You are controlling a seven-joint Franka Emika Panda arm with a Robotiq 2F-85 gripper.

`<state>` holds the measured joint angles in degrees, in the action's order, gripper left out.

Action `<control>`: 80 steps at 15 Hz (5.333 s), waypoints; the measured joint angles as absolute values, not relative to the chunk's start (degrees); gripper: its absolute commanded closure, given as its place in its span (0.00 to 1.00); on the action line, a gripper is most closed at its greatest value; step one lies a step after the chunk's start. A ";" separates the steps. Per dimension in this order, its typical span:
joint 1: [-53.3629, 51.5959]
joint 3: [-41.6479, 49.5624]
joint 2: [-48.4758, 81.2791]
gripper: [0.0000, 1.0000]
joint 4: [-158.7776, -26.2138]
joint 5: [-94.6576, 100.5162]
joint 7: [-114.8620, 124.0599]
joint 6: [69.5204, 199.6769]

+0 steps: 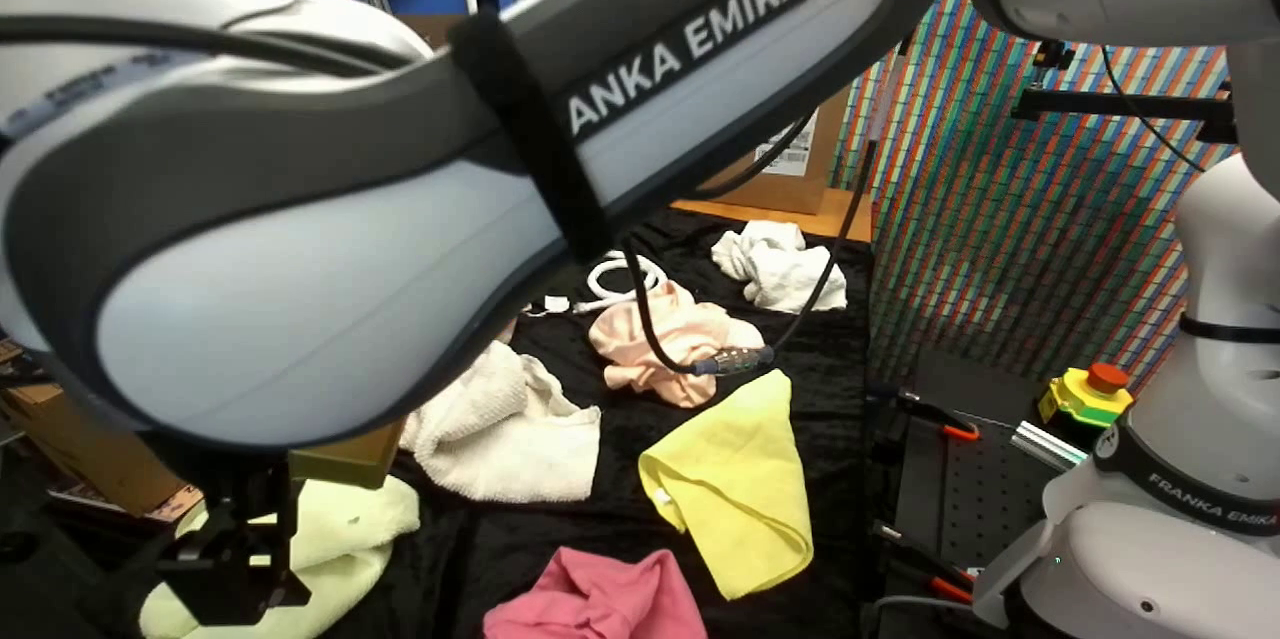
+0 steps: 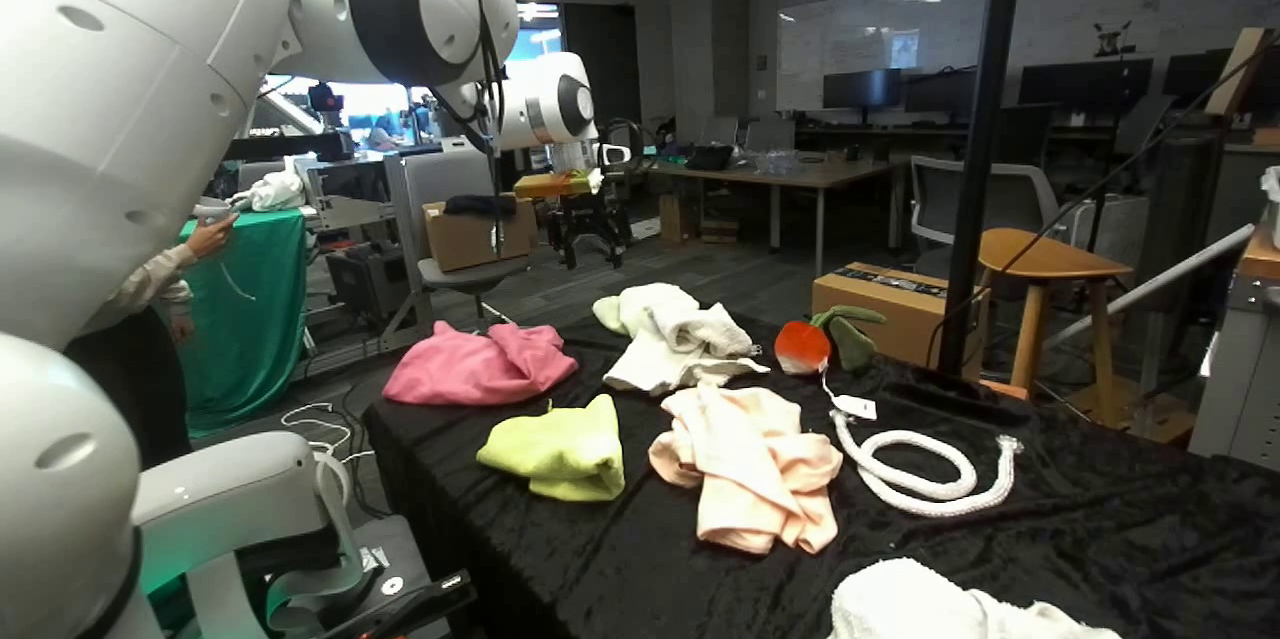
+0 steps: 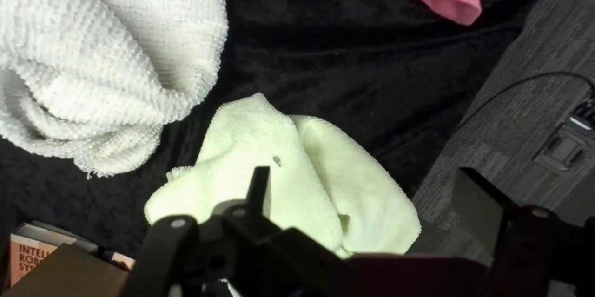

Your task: Pick up the clothes and toy from the table and stack them on each other.

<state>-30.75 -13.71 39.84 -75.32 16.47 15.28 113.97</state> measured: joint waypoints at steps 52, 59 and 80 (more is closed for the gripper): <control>-35.01 -1.17 41.16 0.94 -68.45 22.49 30.82 121.36; -35.36 4.92 26.18 0.94 -80.78 30.55 44.85 122.39; -5.99 0.53 2.41 0.97 -112.78 39.46 66.85 122.28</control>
